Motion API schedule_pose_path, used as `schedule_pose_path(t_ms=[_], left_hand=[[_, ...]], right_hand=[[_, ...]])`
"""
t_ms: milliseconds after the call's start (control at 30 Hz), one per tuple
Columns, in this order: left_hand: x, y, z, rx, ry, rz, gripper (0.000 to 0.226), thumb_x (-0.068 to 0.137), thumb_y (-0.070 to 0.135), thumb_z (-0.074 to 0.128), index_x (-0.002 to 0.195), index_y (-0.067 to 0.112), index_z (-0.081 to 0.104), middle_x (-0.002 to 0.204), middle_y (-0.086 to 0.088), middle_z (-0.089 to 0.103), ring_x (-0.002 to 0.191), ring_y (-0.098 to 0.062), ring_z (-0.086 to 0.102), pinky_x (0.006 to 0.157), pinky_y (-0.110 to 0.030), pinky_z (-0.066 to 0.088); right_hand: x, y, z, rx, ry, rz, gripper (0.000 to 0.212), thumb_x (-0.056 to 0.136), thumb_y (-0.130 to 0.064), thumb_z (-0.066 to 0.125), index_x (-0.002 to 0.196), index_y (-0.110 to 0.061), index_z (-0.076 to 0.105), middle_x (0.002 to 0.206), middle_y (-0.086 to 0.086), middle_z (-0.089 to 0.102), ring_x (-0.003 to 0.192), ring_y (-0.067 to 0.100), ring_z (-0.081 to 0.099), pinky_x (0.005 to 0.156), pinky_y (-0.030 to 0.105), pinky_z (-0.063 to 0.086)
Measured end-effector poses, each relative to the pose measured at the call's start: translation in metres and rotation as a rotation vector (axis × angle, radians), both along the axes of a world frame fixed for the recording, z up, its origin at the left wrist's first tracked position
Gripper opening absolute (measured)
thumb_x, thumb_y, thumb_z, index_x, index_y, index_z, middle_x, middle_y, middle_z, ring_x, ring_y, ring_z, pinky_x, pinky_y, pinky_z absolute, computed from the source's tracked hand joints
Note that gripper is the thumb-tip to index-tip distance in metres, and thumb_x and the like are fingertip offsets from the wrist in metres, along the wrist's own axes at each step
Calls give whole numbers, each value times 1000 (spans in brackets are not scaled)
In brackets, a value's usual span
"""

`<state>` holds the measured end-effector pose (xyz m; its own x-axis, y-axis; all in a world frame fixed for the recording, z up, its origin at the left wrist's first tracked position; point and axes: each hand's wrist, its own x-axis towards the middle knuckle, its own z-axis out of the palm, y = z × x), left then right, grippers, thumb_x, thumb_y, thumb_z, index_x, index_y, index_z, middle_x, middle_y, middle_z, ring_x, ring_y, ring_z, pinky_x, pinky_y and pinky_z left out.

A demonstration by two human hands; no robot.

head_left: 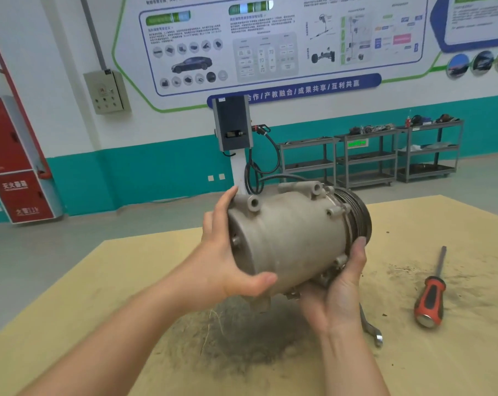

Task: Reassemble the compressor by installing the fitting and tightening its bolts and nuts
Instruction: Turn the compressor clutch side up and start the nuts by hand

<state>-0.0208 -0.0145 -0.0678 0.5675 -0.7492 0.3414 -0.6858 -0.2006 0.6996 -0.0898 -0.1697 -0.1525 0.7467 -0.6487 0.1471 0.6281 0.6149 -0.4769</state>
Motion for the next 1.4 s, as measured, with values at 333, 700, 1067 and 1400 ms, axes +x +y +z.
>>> schedule_pose_path(t_ms=[333, 700, 1067, 1400], left_hand=[[32, 7, -101, -172, 267, -142, 123, 55, 48, 85, 133, 58, -10, 127, 53, 28, 125, 24, 34, 94, 3, 29], [65, 43, -106, 430, -69, 250, 144, 28, 98, 45, 143, 47, -25, 152, 27, -22, 131, -4, -43, 116, -48, -19], [39, 65, -72, -143, 235, 176, 156, 27, 90, 70, 154, 31, 0, 154, 9, 31, 140, -8, 35, 118, -35, 27], [39, 29, -66, -242, 48, 84, 89, 76, 72, 59, 148, 34, 21, 148, 20, 35, 139, 2, 31, 117, -30, 28]], right_hand=[[0, -11, 4, -364, 122, -75, 74, 56, -50, 82, 116, -9, 67, 109, 12, 72, 95, 22, 70, 67, 27, 55], [6, 2, 0, -787, 359, -219, 79, 44, -48, 80, 115, -20, 60, 101, -8, 74, 94, 7, 69, 72, 18, 52], [27, 40, 10, -1133, 508, -33, 110, 49, -81, 72, 144, -55, 22, 141, -42, 34, 131, -8, 38, 111, 30, 35], [12, -1, 15, -1165, 504, -7, 110, 53, -68, 80, 147, -42, 28, 138, -34, 45, 124, -11, 46, 104, 24, 42]])
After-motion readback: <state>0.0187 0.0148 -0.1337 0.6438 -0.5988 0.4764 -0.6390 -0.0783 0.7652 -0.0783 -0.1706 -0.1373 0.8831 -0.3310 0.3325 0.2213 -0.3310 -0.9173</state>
